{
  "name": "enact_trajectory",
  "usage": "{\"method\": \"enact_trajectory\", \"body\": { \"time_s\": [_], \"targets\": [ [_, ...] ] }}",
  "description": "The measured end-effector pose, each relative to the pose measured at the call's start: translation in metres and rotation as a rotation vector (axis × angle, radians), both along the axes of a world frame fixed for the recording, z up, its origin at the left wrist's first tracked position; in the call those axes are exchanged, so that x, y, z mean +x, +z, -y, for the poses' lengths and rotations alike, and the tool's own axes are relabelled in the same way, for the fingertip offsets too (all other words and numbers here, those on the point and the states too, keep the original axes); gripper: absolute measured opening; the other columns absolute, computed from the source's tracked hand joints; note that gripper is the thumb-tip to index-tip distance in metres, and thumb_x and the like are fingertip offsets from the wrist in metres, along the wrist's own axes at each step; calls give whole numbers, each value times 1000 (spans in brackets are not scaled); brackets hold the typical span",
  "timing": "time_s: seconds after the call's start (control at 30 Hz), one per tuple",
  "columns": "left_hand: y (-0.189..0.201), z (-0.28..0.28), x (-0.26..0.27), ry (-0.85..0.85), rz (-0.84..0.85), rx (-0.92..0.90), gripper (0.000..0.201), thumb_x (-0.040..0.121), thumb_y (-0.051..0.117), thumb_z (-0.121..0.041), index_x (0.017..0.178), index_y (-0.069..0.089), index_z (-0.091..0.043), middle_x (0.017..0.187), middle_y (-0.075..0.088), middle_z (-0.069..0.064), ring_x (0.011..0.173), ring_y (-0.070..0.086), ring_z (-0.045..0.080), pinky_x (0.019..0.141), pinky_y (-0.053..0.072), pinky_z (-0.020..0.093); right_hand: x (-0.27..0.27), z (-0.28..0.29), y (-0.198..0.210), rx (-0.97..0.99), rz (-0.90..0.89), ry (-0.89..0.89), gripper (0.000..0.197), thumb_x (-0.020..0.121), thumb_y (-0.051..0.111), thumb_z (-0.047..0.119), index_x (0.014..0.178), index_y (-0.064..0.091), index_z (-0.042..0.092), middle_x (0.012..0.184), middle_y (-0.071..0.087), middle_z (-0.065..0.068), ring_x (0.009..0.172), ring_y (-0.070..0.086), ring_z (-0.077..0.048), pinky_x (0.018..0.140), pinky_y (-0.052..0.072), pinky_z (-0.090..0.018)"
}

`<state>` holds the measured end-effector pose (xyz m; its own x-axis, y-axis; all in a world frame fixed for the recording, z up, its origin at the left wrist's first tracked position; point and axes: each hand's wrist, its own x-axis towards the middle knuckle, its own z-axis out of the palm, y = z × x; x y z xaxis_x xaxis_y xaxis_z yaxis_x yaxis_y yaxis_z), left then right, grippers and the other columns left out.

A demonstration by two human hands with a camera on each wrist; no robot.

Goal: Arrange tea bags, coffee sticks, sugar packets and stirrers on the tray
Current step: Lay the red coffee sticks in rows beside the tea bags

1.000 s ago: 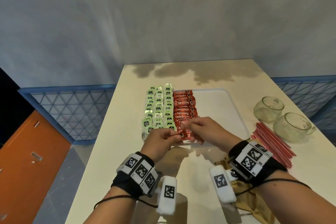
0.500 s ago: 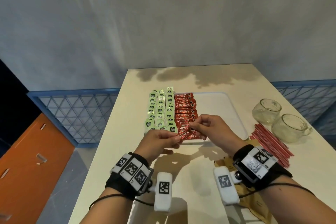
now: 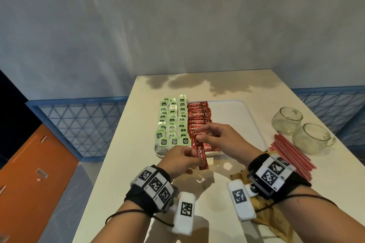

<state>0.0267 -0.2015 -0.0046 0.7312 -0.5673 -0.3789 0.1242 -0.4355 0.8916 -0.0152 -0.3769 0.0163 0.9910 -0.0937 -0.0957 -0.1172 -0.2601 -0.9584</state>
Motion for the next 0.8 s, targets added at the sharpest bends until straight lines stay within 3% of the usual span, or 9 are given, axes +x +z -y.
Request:
{"method": "enact_trajectory", "body": {
  "time_s": [0.03,0.1,0.2,0.33,0.5,0.6,0.67,0.8],
  "targets": [
    [1,-1,2,-27,31,21,1,81,75,-15,80,74,-14,84,74,4,78,65,11,68,51,23,0,-1,0,-7,8,36,17,85,75,23,101,74,19,99,73,-15,91,71,-25,83,59,-36],
    [2,-6,10,-5,54,2,3,83,73,-15,81,74,-12,84,74,7,78,66,13,70,53,25,-2,-1,1,10,21,16,11,88,71,15,97,72,8,93,74,-11,79,70,-15,72,56,-25],
    [4,-15,23,165,-31,-152,6,85,72,-8,89,72,-3,80,72,8,69,64,14,65,55,25,-6,9,-2,51,-28,-51,17,89,69,11,97,68,-4,83,68,-9,68,59,-11,61,48,-17],
    [-5,-12,19,177,18,-129,6,84,75,-14,86,74,-8,77,71,5,67,62,13,65,55,28,-8,3,-8,-5,-122,61,17,84,76,22,95,74,8,91,72,-7,73,64,-12,69,54,-22],
    [-16,-2,19,282,40,-143,9,85,75,-23,84,75,-14,77,74,-2,68,64,11,64,50,28,-4,14,-16,25,-103,-45,21,88,71,25,94,74,4,79,67,-6,64,58,-7,65,52,-20],
    [-19,4,20,309,99,-120,5,84,76,-23,81,75,-19,80,76,-2,81,71,18,78,56,36,-1,29,-19,35,-124,-111,22,89,70,18,95,70,-4,83,70,-15,64,58,-7,62,50,-16],
    [-21,10,21,298,137,-90,6,83,77,-24,78,73,-23,81,76,-3,84,72,20,86,57,45,1,36,-21,-5,-150,-123,18,92,66,15,96,72,-1,88,73,-16,67,61,-8,62,51,-13],
    [-23,17,33,291,426,94,14,76,77,-44,83,69,-36,85,70,-15,82,66,9,87,53,40,6,48,-37,-136,-166,-237,16,95,63,20,93,75,9,88,74,-2,79,64,-9,65,47,-20]
  ]
}}
